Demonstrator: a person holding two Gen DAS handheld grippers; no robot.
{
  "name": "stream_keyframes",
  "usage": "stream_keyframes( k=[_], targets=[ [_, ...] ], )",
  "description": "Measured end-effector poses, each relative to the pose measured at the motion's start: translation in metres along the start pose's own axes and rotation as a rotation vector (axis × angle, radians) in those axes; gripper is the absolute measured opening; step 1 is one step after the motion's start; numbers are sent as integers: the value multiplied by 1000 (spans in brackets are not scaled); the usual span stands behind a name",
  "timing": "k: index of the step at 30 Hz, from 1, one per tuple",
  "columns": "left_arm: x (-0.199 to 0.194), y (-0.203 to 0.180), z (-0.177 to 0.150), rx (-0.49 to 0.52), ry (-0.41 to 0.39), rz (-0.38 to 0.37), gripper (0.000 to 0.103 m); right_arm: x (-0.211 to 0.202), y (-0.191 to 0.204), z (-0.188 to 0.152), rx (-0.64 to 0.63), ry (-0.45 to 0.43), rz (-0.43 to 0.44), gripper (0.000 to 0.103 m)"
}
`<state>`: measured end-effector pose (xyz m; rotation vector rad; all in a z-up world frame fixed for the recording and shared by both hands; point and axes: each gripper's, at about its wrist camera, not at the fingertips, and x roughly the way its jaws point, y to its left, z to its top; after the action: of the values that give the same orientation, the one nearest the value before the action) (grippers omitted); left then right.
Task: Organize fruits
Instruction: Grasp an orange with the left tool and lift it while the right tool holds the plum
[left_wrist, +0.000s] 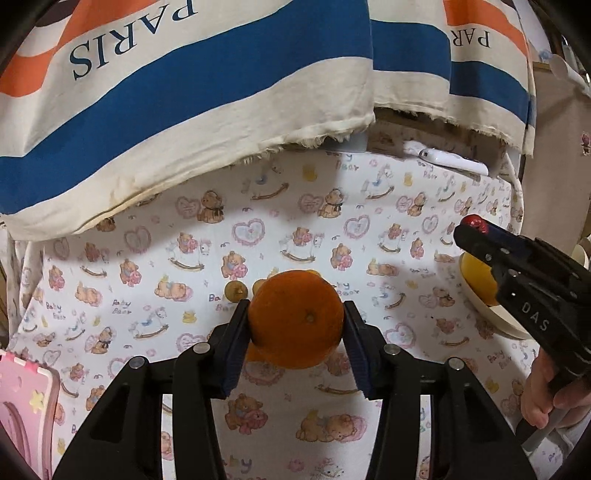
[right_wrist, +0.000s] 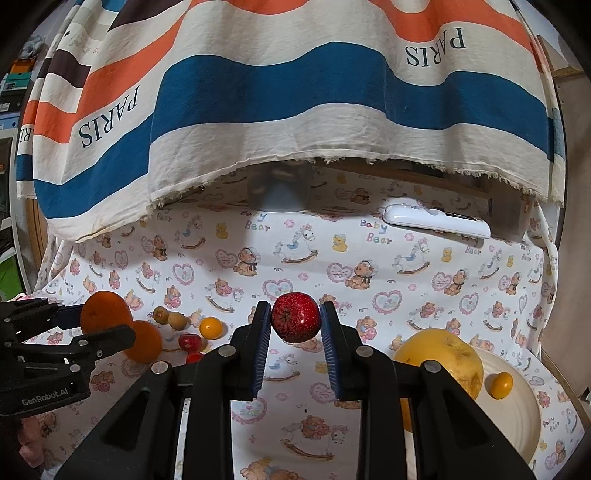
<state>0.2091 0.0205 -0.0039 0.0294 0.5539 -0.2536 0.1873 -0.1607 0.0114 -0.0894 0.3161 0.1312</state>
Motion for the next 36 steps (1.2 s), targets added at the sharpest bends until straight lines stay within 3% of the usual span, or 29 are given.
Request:
stream_keyframes(
  k=[16,22,26,30,36],
  targets=[
    [-19,-1,1,-3,-89,43,47,-4,0,0,-4,-11,-20,28],
    [-54,-6,12,-17,-195,29,47,-44,-10,15,8,-51,14,28],
    [-79,-22,20,9,-237,6,47,-75,-24,12,-41,-90,-19,28],
    [-87,-39,26,28,-218,-16,47,-92,-58,6,-5,-79,-61,28],
    [-67,-81,27,81,-119,-87,47,-84,-123,-1,141,-14,-187,28]
  ],
)
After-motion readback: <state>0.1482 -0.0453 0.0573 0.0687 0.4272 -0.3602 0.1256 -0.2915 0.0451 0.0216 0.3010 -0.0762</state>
